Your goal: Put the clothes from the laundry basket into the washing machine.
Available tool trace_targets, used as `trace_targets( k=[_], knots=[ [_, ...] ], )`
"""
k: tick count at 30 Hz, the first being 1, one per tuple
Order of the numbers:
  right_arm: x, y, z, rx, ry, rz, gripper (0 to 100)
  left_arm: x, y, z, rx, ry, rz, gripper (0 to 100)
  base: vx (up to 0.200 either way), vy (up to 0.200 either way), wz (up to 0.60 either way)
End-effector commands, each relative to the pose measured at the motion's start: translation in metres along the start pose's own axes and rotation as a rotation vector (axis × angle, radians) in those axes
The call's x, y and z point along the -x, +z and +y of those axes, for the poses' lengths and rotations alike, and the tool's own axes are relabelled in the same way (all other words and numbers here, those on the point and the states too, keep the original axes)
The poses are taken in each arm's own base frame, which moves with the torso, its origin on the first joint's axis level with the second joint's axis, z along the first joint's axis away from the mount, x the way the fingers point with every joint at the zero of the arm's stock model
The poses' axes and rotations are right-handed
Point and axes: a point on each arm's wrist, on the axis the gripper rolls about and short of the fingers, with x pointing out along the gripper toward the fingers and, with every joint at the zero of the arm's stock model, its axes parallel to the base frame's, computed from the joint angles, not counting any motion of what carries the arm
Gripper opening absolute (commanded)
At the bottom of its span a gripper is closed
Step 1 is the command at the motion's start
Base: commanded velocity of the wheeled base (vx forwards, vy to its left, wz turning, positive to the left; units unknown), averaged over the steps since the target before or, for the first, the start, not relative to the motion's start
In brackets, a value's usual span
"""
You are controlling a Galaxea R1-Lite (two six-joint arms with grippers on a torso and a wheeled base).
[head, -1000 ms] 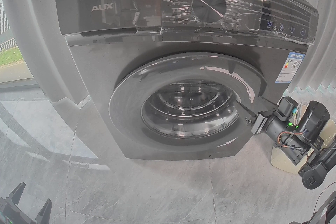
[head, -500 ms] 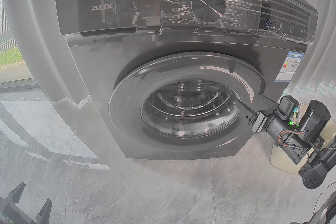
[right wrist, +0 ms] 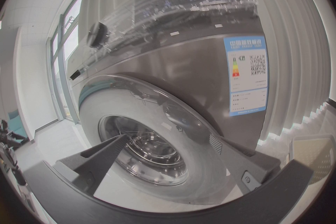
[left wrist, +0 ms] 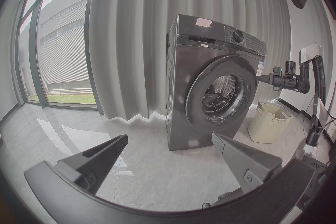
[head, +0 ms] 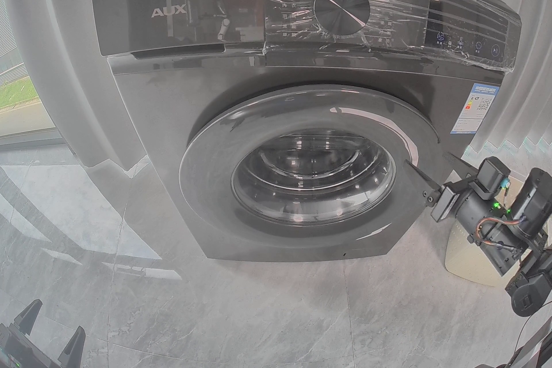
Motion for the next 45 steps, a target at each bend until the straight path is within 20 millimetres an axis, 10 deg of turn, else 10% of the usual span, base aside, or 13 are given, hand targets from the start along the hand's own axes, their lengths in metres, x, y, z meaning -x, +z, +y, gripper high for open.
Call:
trace_targets(
  k=[1, 24, 45],
  knots=[
    [0.036, 0.016, -0.001, 0.045, 0.042, -0.033, 100, -0.001, -0.005, 0.0, 0.0, 0.0, 0.019, 100, 0.0, 0.0, 0.0],
    [0.209, 0.067, -0.023, 0.258, -0.145, -0.151, 100, -0.001, -0.005, 0.0, 0.002, 0.0, 0.019, 100, 0.0, 0.0, 0.0],
    [0.248, 0.027, -0.024, 0.239, -0.411, -0.072, 100, -0.001, -0.005, 0.0, -0.002, 0.0, 0.019, 100, 0.0, 0.0, 0.0]
  ],
)
